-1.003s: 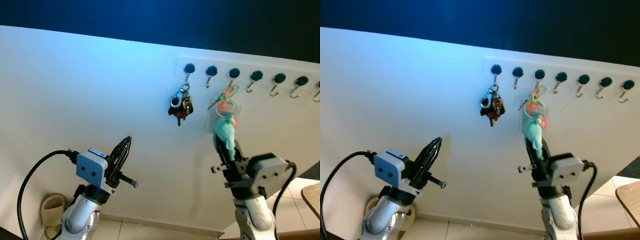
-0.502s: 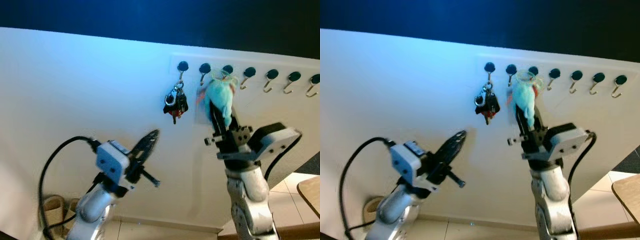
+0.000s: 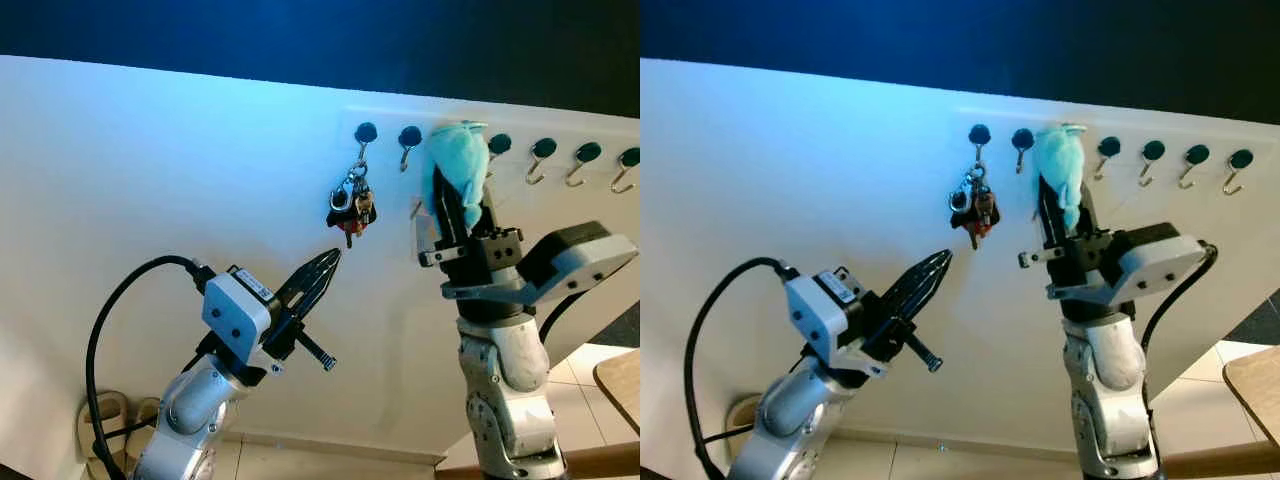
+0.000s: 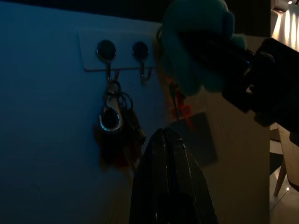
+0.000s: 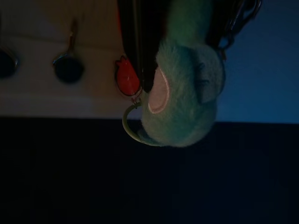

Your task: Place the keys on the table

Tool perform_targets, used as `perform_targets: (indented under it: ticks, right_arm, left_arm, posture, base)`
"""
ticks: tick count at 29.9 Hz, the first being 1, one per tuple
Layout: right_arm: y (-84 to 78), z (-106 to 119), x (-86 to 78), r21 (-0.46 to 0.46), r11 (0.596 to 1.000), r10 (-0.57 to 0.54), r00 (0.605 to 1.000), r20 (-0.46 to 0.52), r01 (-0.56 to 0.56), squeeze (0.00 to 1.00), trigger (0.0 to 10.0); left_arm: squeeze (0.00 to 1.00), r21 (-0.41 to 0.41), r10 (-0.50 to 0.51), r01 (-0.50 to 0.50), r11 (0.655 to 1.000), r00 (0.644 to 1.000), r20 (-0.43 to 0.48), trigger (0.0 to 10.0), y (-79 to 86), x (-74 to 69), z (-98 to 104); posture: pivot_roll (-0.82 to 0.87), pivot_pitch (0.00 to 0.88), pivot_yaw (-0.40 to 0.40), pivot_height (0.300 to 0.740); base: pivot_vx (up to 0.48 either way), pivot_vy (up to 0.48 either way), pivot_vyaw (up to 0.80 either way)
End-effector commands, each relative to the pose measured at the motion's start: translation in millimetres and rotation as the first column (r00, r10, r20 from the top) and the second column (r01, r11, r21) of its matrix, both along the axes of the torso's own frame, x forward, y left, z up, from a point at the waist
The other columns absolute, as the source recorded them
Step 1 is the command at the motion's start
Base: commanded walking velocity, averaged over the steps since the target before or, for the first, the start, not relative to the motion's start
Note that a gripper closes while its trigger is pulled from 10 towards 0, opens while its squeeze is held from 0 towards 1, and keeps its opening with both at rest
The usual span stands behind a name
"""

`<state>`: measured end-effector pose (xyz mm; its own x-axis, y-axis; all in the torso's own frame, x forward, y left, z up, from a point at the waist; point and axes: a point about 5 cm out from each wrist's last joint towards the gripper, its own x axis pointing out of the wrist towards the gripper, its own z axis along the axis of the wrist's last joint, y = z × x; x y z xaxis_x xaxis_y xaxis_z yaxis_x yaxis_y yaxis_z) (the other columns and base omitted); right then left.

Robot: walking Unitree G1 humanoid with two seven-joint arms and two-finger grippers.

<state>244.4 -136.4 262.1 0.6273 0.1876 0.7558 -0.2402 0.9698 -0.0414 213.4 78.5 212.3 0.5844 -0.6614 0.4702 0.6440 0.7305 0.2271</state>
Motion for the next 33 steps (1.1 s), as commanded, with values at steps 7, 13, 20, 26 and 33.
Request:
perform_targets:
  ticks: [7, 13, 20, 26, 33]
  right_arm:
    - [-2.6, 29.0, -4.0, 0.018, 1.000, -0.009, 0.996, 0.089, 0.008, 0.00, 0.0]
    - [-3.1, 41.7, -3.4, 0.029, 1.000, -0.009, 0.992, 0.127, 0.006, 0.00, 0.0]
    - [-7.9, 45.0, -2.2, 0.052, 0.998, -0.024, 0.992, 0.122, 0.018, 0.00, 0.0]
    - [-48.0, 39.6, 8.3, 0.213, 0.965, -0.164, 0.986, 0.033, 0.153, 0.00, 0.0]
    - [-89.0, 43.8, 8.0, 0.200, 0.926, -0.333, 0.942, 0.038, 0.319, 0.00, 0.0]
  left_arm:
    - [0.00, 0.000, -0.026, 0.026, 1.000, 1.000, -0.005, 10.0, -3.8, -2.3, 2.3]
    - [0.00, 0.001, -0.026, 0.026, 1.000, 1.000, -0.006, 10.0, -3.9, -2.3, 3.1]
    - [0.00, -0.017, 0.014, -0.014, 1.000, 1.000, -0.006, 10.0, -0.4, -0.7, 3.5]
    - [0.00, -0.032, 0.045, -0.046, 0.998, 0.999, -0.012, 10.0, 6.0, 2.0, 3.8]
    - [0.00, -0.040, 0.057, -0.059, 0.998, 0.998, -0.029, 10.0, 7.9, 1.8, -0.1]
  posture:
    - [0.07, 0.071, -0.061, 0.740]
    - [0.07, 0.069, -0.063, 0.740]
    - [0.07, 0.070, -0.062, 0.740]
    - [0.07, 0.071, -0.056, 0.740]
    - [0.06, 0.070, -0.056, 0.740]
  base:
    - [0.000, 0.000, 0.00]
    - [0.000, 0.000, 0.00]
    - [0.000, 0.000, 0.00]
    - [0.000, 0.000, 0.00]
    - [0.000, 0.000, 0.00]
